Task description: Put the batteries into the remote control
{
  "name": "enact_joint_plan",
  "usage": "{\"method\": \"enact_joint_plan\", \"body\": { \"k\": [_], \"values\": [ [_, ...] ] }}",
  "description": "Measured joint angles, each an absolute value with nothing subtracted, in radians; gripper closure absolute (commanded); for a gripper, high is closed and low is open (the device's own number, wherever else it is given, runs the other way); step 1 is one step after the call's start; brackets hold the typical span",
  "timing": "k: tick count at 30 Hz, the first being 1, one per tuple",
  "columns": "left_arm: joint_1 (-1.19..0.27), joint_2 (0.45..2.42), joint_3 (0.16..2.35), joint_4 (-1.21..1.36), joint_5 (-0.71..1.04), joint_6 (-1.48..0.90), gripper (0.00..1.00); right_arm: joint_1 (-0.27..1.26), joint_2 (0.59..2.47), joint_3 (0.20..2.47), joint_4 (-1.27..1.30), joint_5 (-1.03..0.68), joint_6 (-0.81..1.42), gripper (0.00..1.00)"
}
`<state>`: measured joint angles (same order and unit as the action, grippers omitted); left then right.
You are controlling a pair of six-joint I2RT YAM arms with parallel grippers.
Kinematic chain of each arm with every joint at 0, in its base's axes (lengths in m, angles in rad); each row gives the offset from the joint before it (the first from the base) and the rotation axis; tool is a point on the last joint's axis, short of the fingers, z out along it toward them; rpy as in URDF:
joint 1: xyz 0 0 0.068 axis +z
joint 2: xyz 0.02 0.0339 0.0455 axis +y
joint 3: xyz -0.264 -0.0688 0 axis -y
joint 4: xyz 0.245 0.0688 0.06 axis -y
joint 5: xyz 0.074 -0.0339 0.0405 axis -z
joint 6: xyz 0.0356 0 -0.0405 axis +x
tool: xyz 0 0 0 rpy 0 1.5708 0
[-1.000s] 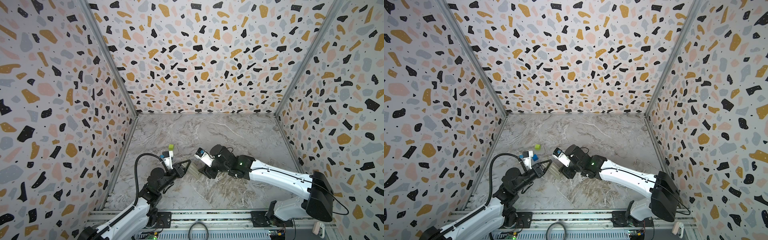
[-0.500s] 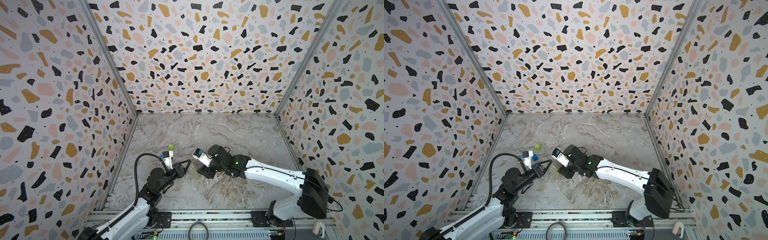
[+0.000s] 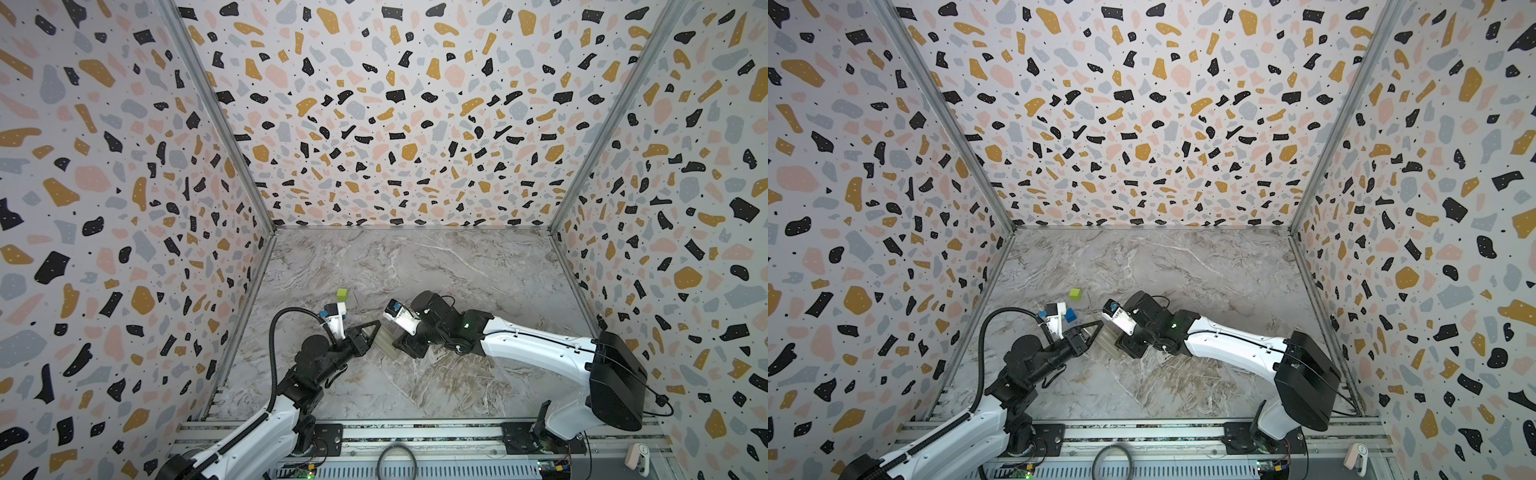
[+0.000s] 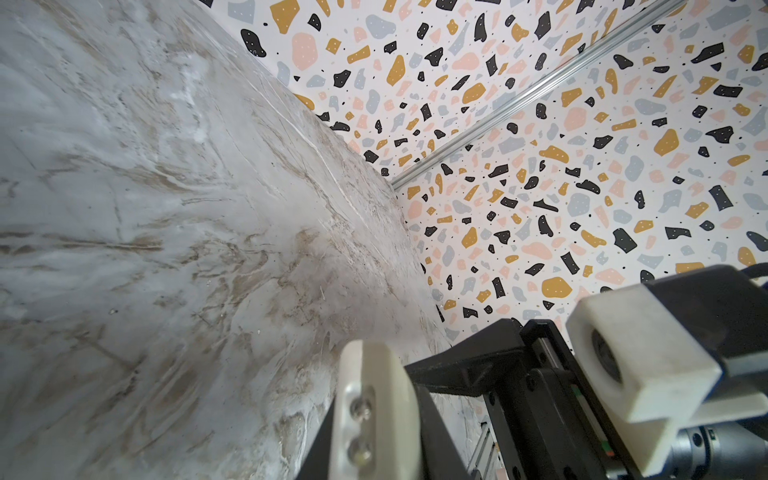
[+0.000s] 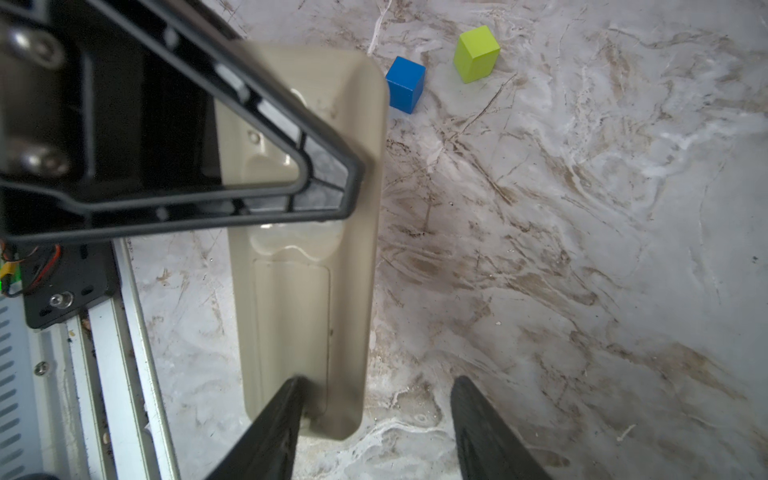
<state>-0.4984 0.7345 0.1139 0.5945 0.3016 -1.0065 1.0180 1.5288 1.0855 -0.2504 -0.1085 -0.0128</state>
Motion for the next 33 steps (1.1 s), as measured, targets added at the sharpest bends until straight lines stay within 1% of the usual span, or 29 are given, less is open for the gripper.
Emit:
{"method": "enact_joint_plan", "body": {
  "k": [6,13,16,23,33],
  "values": [
    [-0.498,0.731,0.114,0.588,0.3,-1.01,1.0,1.019,1.527,1.085,-0.243,-0.107,-0.031,0.36],
    [-0.5,0.721,0.142,0.574,0.3,-1.011,1.0,1.032,1.465,1.06,-0.228,-0.095,-0.035,0.2],
    [-0.5,0.717,0.165,0.568,0.289,-1.011,1.0,1.032,1.428,1.047,-0.203,-0.113,-0.029,0.17],
    [-0.5,0.719,0.177,0.558,0.266,-1.017,1.0,1.034,1.439,1.046,-0.146,-0.16,-0.023,0.16],
    [-0.5,0.721,0.182,0.547,0.253,-1.037,1.0,1.036,1.526,1.046,-0.12,-0.17,-0.023,0.19]
  ]
}}
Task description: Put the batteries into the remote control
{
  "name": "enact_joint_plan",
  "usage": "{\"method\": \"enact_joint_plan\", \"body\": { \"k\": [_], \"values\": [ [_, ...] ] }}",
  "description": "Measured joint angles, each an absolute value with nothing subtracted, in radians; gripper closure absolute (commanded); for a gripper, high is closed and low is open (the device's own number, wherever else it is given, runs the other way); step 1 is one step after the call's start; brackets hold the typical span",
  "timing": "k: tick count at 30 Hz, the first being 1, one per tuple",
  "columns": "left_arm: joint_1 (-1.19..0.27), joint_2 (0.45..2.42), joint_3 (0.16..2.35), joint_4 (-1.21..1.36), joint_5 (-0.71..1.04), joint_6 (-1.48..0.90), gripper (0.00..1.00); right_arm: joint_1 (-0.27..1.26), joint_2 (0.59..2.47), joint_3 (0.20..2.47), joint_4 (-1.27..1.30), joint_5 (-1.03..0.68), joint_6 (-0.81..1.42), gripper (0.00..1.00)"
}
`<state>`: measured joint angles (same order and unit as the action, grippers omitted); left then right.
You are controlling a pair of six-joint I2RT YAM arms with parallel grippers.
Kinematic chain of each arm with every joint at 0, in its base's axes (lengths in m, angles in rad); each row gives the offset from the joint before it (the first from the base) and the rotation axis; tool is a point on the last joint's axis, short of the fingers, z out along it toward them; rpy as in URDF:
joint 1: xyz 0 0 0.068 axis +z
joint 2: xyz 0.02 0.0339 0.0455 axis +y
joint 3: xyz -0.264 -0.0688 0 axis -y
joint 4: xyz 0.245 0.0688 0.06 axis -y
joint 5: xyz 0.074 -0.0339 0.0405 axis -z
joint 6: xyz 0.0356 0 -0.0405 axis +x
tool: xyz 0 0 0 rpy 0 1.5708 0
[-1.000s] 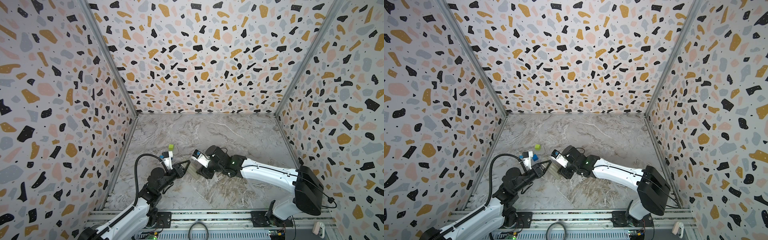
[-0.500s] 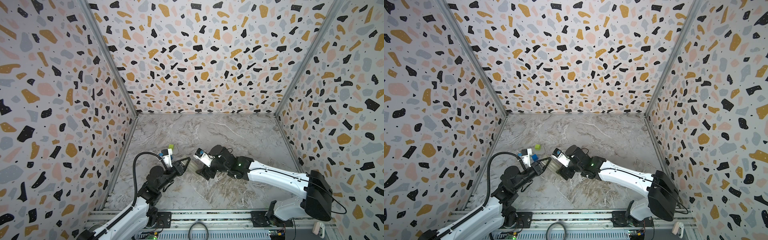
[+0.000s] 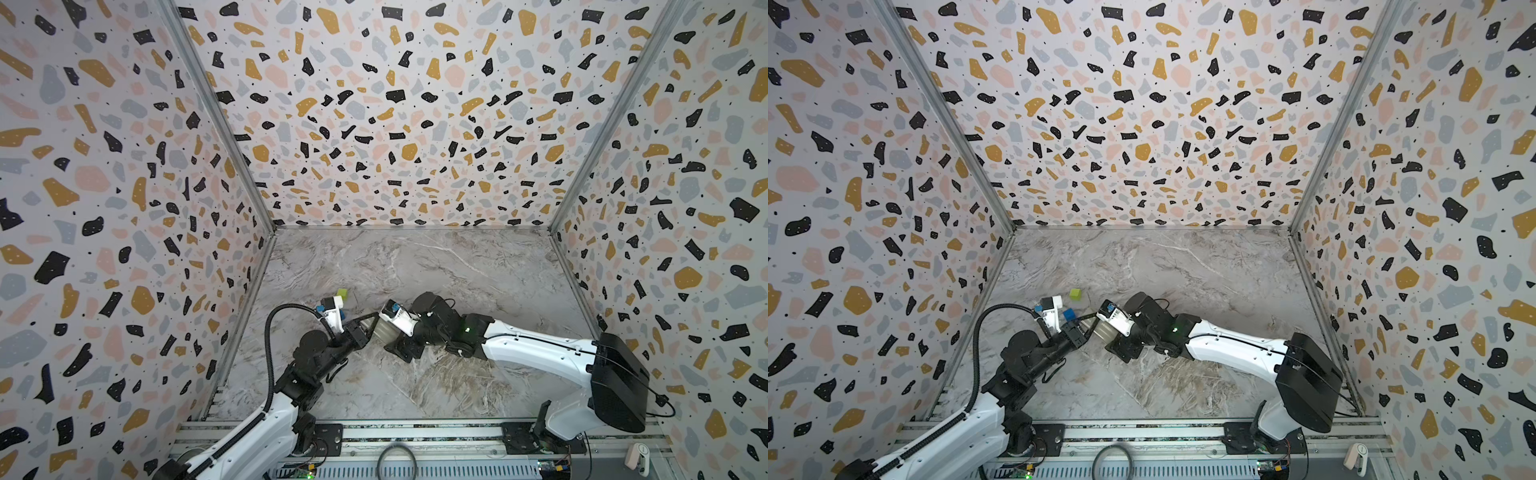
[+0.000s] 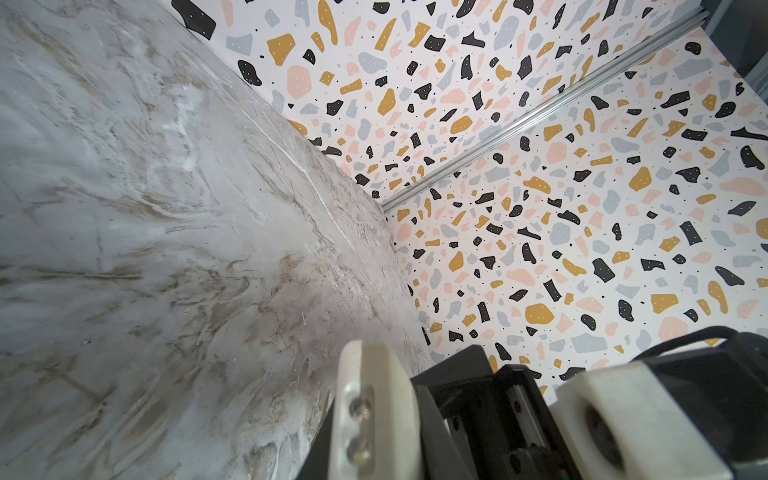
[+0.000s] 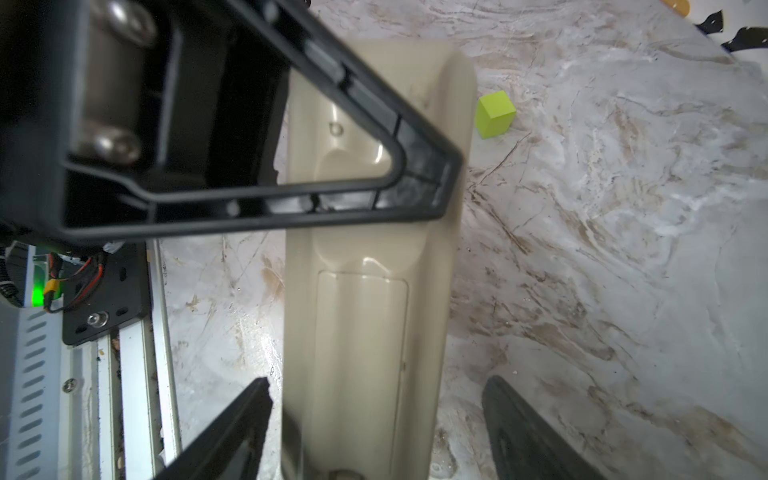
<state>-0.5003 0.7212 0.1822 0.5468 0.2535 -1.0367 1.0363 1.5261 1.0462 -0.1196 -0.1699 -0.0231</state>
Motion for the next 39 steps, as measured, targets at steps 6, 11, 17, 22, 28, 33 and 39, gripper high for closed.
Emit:
{"method": "enact_joint_plan", "body": {
  "k": [6,11,17,22,28,33,39],
  "values": [
    [-0.5,0.727,0.183,0.548,0.252,-1.041,1.0,1.036,1.542,1.046,-0.119,-0.171,-0.024,0.35],
    [-0.5,0.73,0.183,0.551,0.246,-1.043,1.0,1.04,1.542,1.046,-0.118,-0.172,-0.018,0.51],
    [-0.5,0.731,0.185,0.552,0.244,-1.039,1.0,1.036,1.541,1.045,-0.111,-0.171,-0.005,0.73],
    [-0.501,0.734,0.216,0.518,0.252,-0.998,0.5,1.01,1.502,0.99,-0.062,-0.194,0.001,0.83],
    [-0.501,0.73,0.266,0.452,0.263,-0.908,0.19,0.937,1.428,0.92,-0.049,-0.214,0.01,0.87],
    [-0.501,0.722,0.297,0.414,0.312,-0.821,0.08,0.873,1.367,0.867,-0.017,-0.293,0.019,0.88],
    [-0.509,0.694,0.305,0.44,0.411,-0.759,0.0,0.804,1.227,0.803,0.067,-0.503,0.031,0.89]
  ]
}}
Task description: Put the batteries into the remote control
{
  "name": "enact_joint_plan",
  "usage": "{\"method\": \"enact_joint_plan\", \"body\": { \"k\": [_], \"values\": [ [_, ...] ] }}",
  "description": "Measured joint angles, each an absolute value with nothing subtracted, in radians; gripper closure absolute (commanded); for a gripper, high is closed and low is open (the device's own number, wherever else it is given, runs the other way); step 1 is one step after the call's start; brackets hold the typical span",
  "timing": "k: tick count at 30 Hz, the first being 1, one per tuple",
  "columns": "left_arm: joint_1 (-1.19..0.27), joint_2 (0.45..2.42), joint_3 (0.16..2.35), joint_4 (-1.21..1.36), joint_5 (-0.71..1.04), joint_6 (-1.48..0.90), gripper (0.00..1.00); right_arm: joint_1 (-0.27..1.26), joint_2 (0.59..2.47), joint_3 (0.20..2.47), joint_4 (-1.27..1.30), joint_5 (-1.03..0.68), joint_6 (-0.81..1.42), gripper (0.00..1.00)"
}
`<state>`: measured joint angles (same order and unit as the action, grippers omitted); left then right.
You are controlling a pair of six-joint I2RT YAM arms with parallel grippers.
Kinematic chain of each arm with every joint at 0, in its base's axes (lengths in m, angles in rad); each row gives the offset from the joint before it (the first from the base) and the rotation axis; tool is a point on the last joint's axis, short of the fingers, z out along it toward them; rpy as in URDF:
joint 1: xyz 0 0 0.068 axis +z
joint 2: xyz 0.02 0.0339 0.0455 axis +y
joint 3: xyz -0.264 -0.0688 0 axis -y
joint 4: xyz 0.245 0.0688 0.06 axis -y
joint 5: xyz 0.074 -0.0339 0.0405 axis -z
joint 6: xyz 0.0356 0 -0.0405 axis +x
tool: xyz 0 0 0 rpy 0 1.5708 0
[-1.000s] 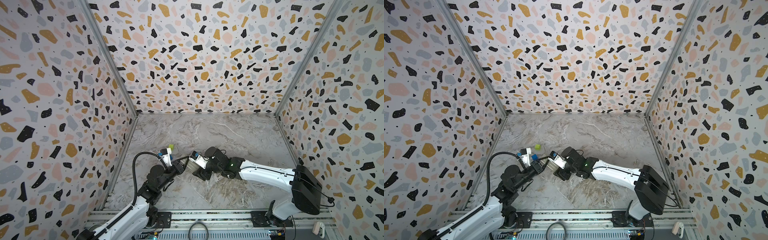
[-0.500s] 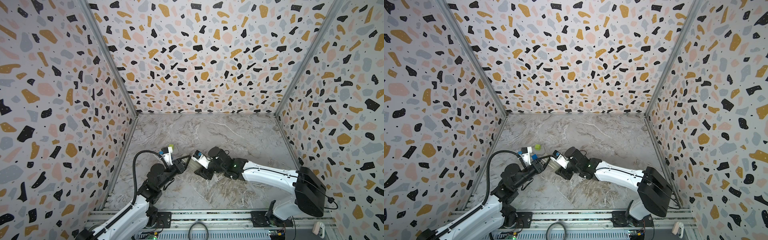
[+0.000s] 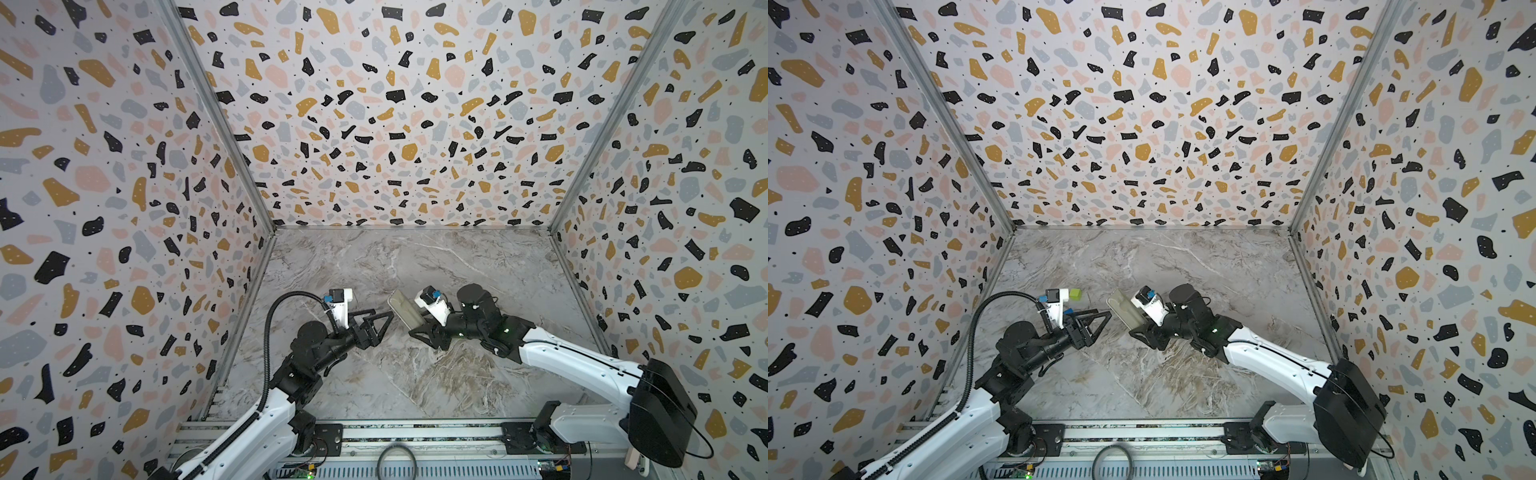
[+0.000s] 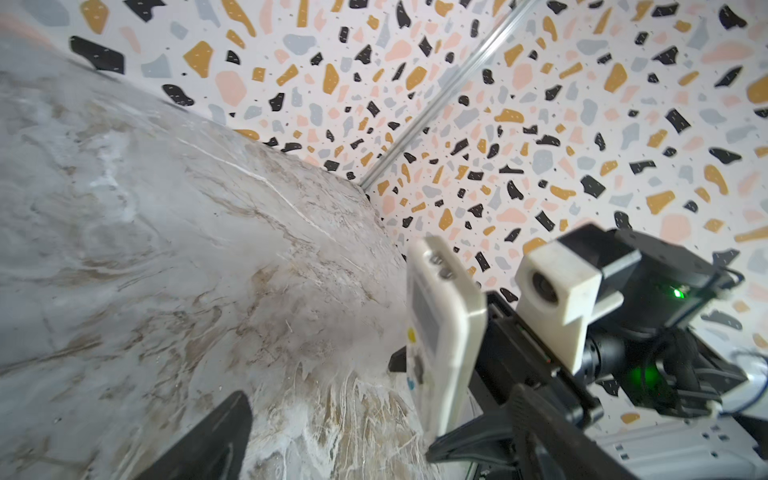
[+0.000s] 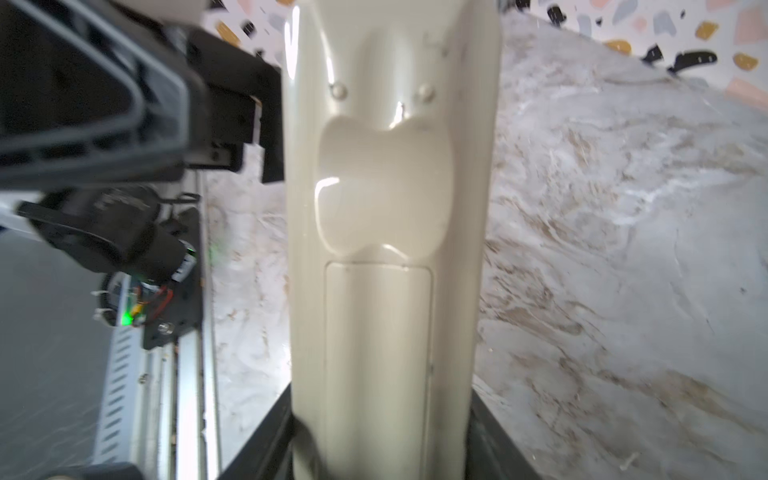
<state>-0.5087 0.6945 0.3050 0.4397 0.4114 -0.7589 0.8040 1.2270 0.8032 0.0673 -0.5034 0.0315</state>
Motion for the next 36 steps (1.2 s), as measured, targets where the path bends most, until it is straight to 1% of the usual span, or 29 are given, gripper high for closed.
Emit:
{"method": "enact_joint_plan", "body": {
  "k": [6,10,16,23,27,31,36],
  "values": [
    [-0.549,0.672,0.306,0.554,0.477,-0.746,0.0,0.772,1.16,0.801,0.17,-0.693,0.059,0.9],
    [-0.61,0.675,0.316,0.602,0.49,-0.723,0.0,0.762,1.156,0.793,0.224,-0.793,0.082,0.91],
    [-0.707,0.724,0.393,0.626,0.495,-0.648,0.04,0.759,1.171,0.781,0.274,-0.91,0.109,0.91],
    [-0.728,0.752,0.424,0.657,0.505,-0.602,0.12,0.759,1.179,0.776,0.3,-0.984,0.12,0.92],
    [-0.73,0.77,0.436,0.661,0.519,-0.587,0.2,0.759,1.179,0.764,0.316,-1.007,0.127,0.92],
    [-0.732,0.775,0.442,0.677,0.542,-0.583,0.21,0.759,1.179,0.752,0.348,-1.029,0.145,0.93],
    [-0.739,0.775,0.442,0.696,0.571,-0.583,0.27,0.758,1.181,0.748,0.402,-1.059,0.179,0.93]
  ]
}}
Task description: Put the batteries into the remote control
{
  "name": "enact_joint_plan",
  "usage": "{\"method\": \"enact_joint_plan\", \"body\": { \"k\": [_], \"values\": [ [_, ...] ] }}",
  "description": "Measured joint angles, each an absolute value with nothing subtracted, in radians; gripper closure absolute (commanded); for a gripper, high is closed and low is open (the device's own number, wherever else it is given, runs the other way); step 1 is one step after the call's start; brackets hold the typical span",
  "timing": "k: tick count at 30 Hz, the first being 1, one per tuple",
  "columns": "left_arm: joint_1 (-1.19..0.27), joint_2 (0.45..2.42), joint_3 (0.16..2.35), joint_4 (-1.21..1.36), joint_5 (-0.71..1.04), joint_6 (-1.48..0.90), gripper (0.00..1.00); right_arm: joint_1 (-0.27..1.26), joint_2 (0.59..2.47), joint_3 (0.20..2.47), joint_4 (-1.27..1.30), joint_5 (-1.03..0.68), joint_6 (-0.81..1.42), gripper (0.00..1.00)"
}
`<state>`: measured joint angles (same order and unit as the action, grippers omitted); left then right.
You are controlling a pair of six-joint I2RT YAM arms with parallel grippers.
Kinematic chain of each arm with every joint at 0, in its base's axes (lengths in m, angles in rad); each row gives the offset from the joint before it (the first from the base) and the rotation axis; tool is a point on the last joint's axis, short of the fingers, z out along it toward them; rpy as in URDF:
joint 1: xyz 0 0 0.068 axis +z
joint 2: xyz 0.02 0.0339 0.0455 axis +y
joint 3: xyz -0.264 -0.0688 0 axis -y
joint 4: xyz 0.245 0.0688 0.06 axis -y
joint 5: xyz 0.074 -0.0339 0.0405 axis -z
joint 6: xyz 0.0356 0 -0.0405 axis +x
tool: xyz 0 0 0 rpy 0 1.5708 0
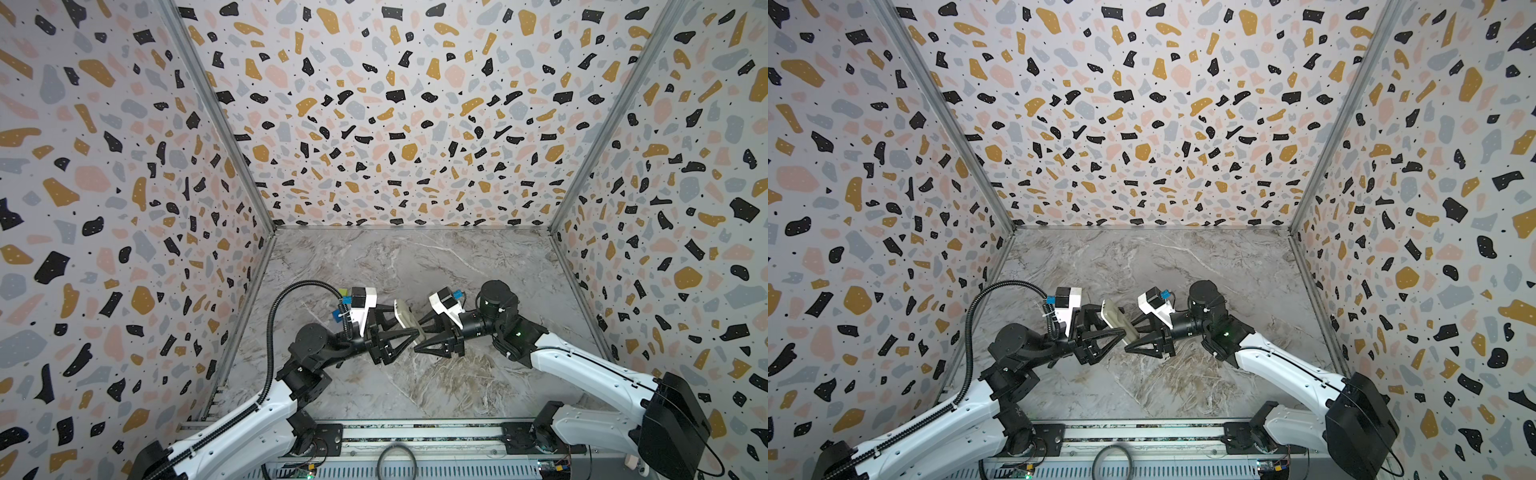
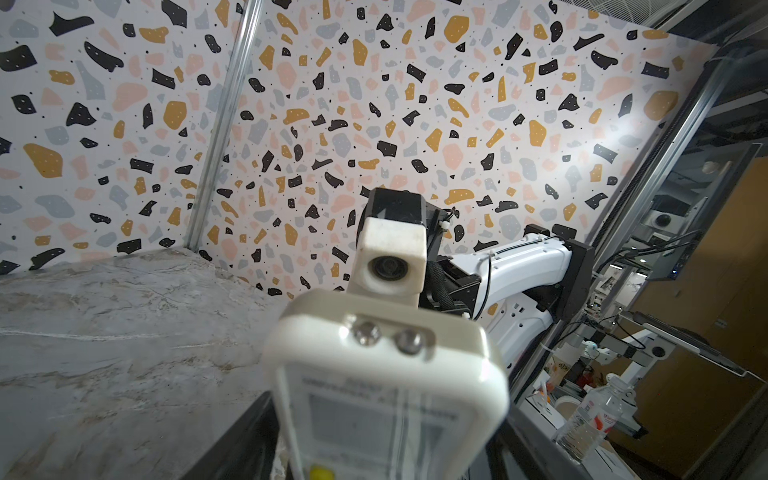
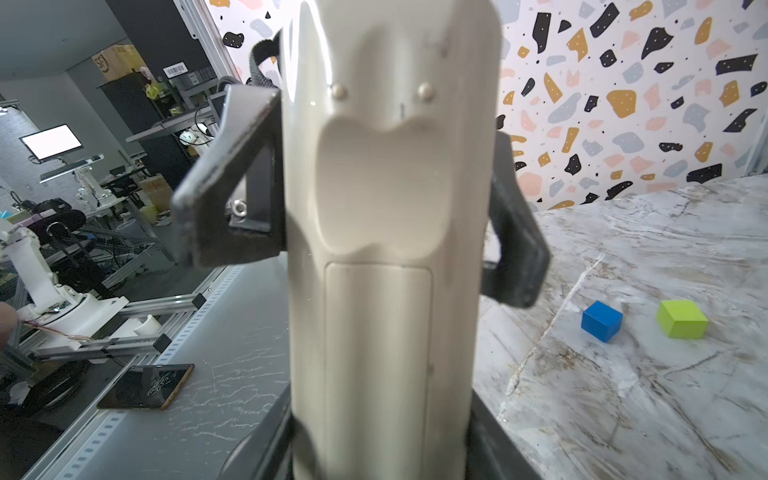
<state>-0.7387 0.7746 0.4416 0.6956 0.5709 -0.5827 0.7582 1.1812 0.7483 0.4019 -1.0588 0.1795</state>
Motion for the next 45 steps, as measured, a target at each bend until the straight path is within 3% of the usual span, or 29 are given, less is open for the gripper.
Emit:
{"method": "enact_joint_plan", "body": {
  "k": [10,19,21,26,30,35,45],
  "values": [
    [-0.749,0.775,0.442,0.695,0.587,-0.561,0.43,0.758,1.193,0.744,0.462,-1.097,0.223,0.93],
    [-0.749,0.776,0.455,0.664,0.582,-0.53,0.71,0.758,1.205,0.743,0.485,-1.12,0.257,0.92],
    [-0.749,0.776,0.458,0.658,0.578,-0.527,0.76,0.758,1.205,0.743,0.487,-1.122,0.257,0.82],
    [-0.754,0.776,0.462,0.642,0.559,-0.52,0.87,0.757,1.205,0.743,0.479,-1.113,0.254,0.44],
    [-0.756,0.774,0.492,0.569,0.517,-0.513,0.89,0.757,1.203,0.743,0.463,-1.076,0.228,0.24],
    [-0.756,0.745,0.519,0.449,0.426,-0.511,0.91,0.757,1.182,0.743,0.386,-0.977,0.184,0.14],
    [-0.756,0.796,0.7,0.103,0.196,-0.508,0.95,0.757,1.038,0.734,0.273,-0.719,0.102,0.11]
  ]
}}
